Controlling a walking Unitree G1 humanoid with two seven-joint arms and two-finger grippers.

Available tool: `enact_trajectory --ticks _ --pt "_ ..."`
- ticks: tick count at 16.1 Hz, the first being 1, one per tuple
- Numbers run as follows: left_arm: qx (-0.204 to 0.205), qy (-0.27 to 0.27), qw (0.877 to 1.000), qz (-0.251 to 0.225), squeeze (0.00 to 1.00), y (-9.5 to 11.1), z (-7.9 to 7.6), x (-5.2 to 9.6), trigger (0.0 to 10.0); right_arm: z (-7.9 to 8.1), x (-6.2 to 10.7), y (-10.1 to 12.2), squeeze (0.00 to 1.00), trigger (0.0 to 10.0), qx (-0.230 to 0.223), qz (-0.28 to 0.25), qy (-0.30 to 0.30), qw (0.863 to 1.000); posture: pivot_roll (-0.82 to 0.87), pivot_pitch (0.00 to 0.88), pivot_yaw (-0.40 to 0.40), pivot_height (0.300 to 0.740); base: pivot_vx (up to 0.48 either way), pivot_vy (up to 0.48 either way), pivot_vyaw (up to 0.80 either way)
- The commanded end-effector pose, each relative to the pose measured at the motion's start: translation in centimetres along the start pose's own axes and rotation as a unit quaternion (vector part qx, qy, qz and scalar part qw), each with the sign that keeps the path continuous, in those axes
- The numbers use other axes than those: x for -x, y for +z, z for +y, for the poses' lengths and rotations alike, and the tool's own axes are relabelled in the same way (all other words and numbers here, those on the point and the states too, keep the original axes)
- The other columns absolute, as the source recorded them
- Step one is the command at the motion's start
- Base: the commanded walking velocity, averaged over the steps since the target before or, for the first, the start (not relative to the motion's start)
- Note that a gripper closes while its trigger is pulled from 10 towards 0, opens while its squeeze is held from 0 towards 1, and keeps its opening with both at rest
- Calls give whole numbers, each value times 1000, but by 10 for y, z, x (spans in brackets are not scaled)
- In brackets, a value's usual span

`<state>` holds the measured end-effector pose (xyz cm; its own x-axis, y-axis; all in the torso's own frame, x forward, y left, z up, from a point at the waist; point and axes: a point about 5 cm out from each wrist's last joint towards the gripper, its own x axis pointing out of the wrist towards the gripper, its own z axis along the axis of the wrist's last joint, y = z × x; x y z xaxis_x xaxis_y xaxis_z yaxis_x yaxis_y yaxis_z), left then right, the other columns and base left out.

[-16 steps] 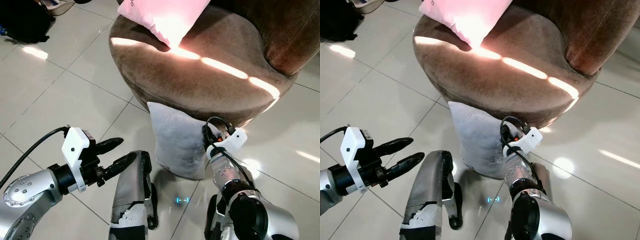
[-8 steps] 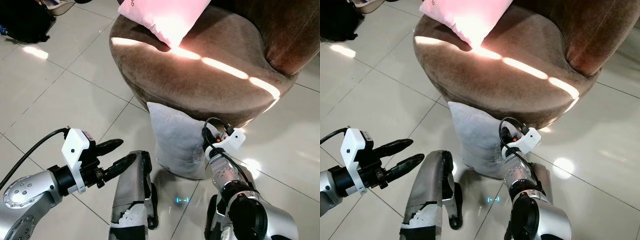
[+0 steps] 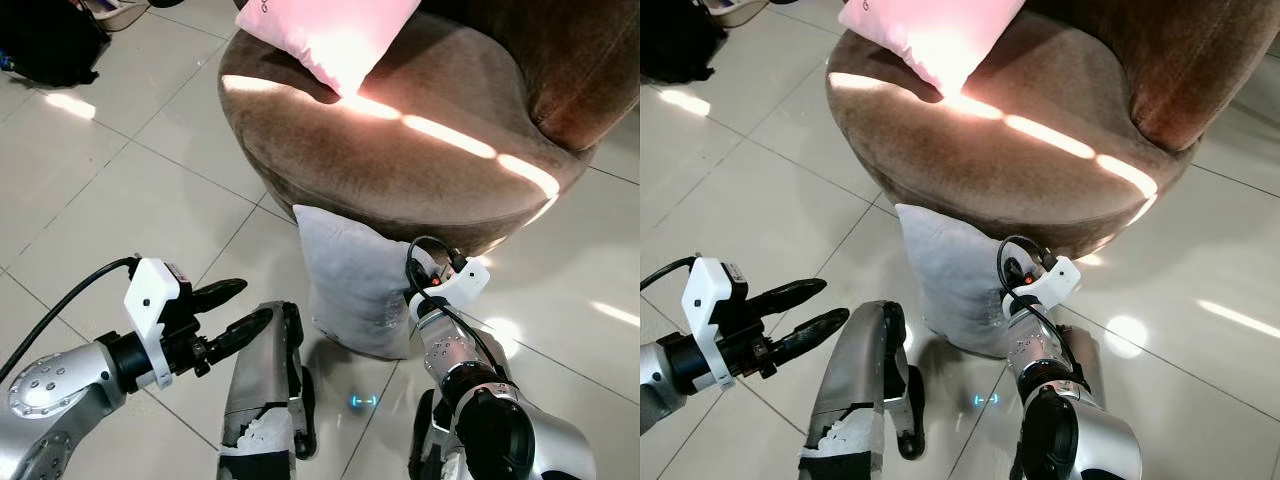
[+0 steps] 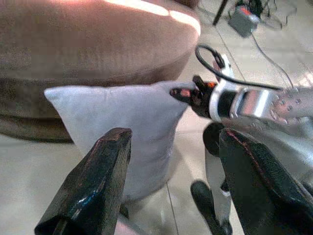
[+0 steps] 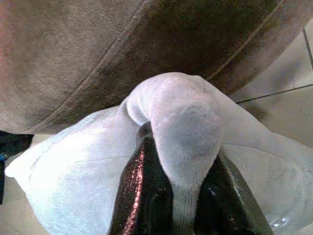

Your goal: Move the pillow to the sofa from floor

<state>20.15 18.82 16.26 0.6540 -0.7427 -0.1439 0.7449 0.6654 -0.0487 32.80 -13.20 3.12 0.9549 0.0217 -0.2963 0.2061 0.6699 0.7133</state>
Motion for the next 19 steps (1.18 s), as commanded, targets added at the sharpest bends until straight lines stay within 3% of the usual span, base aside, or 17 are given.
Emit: enact_trajectory --ticks 1,4,6,8,10,13,15,16,17,19 --pt "2 10 1000 8 0 -7 1 0 10000 -4 5 -13 0 0 -11 23 0 1000 306 252 92 533 0 0 0" --pt "6 45 999 4 0 -20 8 -2 10000 4 5 -14 0 0 0 18 49 999 220 186 48 533 0 0 0" --pt "10 58 998 -3 0 -29 13 -11 10000 14 6 -14 0 0 17 17 98 995 145 141 36 533 0 0 0" --pt "24 73 997 -27 0 -34 13 -22 10000 26 16 -7 0 0 58 8 169 984 74 88 35 533 0 0 0" --pt "35 88 994 -45 0 -34 16 -36 10000 36 24 17 0 0 76 -14 199 977 17 64 53 533 0 0 0" --pt "6 141 989 -52 0 -27 26 -62 10000 62 48 77 0 0 102 -112 231 961 -34 24 105 533 0 0 0" --pt "-6 193 978 -73 0 -10 37 -75 10000 79 73 106 0 0 149 -180 221 947 -59 11 120 533 0 0 0" --pt "-28 215 972 -91 0 5 39 -80 10000 85 86 116 0 3922 192 -199 194 941 -64 0 117 533 0 0 0" --pt "-37 221 969 -99 0 10 40 -83 10000 86 88 117 0 10000 208 -198 184 940 -66 0 113 533 0 0 0" --pt "-50 235 962 -132 0 28 40 -93 10000 89 102 117 0 10000 234 -195 199 931 -66 0 104 533 0 0 0"
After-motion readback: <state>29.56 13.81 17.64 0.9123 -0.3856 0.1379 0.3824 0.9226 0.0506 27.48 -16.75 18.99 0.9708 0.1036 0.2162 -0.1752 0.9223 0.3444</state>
